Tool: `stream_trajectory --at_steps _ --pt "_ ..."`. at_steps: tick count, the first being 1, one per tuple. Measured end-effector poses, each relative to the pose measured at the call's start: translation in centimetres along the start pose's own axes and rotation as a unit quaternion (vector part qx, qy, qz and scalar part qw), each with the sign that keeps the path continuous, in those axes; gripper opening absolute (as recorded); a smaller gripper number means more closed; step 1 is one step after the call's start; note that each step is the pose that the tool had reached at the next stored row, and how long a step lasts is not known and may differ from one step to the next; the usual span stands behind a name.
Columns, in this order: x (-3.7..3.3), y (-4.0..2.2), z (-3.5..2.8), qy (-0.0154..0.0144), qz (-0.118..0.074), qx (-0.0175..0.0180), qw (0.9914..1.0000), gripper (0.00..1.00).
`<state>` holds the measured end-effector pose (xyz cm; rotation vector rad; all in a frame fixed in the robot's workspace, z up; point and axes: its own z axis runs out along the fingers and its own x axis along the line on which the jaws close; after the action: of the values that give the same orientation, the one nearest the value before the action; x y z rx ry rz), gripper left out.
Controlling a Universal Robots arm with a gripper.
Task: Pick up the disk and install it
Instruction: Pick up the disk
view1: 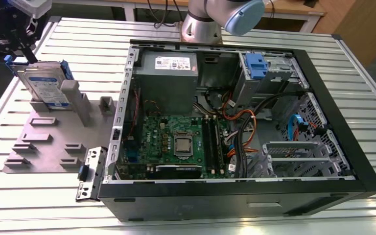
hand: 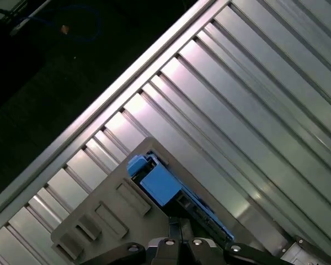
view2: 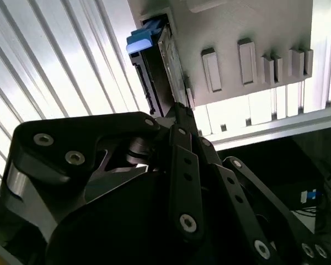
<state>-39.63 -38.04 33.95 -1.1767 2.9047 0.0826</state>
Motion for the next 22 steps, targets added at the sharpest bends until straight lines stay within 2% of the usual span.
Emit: stream_trajectory --at_steps 5,10,22 --pt "0.00 0.00 0.03 0.0000 -0.033 -0.0023 0.99945 0.11" --pt "0.00 0.00 0.05 -0.0013 -0.062 -0.0053 0.99805 0.11" --pt "0.00 0.00 0.05 -0.0012 -0.066 -0.0055 0.99778 0.11"
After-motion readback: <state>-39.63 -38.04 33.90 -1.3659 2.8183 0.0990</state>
